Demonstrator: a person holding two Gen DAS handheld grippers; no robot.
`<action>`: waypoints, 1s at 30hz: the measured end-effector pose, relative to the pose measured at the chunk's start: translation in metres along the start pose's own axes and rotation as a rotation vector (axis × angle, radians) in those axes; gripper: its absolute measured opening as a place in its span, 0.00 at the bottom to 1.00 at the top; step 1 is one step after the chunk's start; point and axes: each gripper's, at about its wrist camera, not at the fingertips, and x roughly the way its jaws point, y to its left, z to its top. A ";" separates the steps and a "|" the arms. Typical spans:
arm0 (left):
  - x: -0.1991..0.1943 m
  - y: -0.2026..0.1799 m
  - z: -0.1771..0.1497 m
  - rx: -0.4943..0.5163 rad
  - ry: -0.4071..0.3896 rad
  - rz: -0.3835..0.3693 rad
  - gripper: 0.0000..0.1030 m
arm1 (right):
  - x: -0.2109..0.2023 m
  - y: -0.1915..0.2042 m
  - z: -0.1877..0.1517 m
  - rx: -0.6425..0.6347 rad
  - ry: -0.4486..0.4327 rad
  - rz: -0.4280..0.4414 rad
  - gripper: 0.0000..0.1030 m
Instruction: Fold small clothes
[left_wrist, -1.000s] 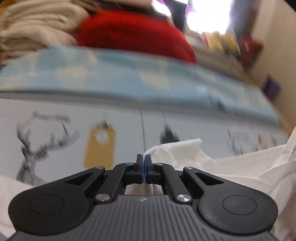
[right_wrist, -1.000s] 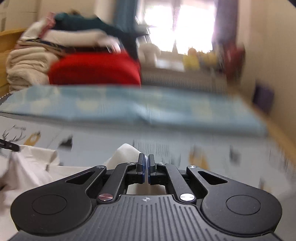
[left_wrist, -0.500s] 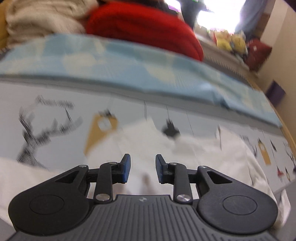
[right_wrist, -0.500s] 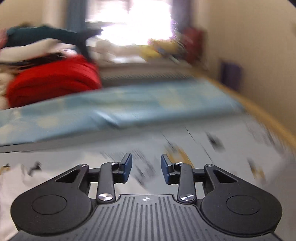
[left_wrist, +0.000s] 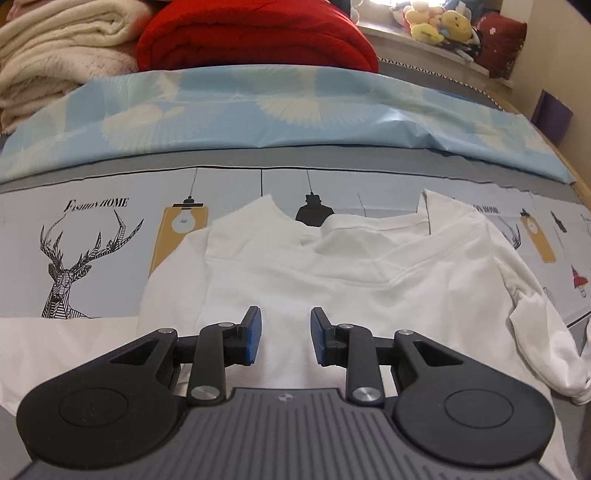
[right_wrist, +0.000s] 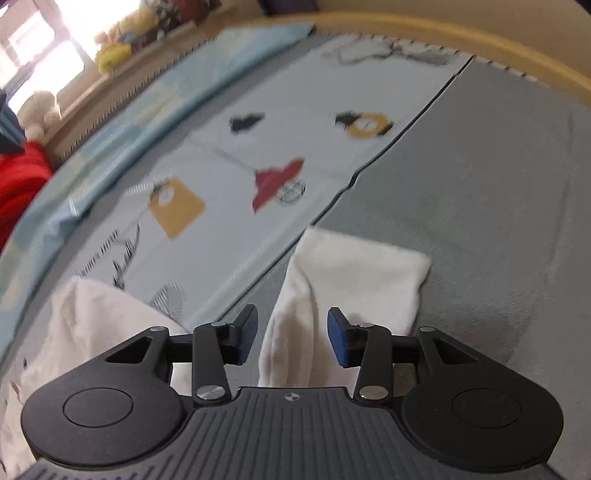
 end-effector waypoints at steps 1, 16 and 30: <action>0.002 -0.003 -0.001 0.008 0.004 0.008 0.30 | 0.010 0.006 0.002 -0.025 0.004 0.002 0.42; 0.016 -0.015 0.003 0.050 0.018 0.050 0.30 | -0.050 -0.004 0.086 -0.016 -0.580 0.186 0.03; 0.013 -0.022 0.001 0.078 0.021 0.034 0.32 | 0.038 -0.136 0.080 0.439 -0.266 -0.060 0.23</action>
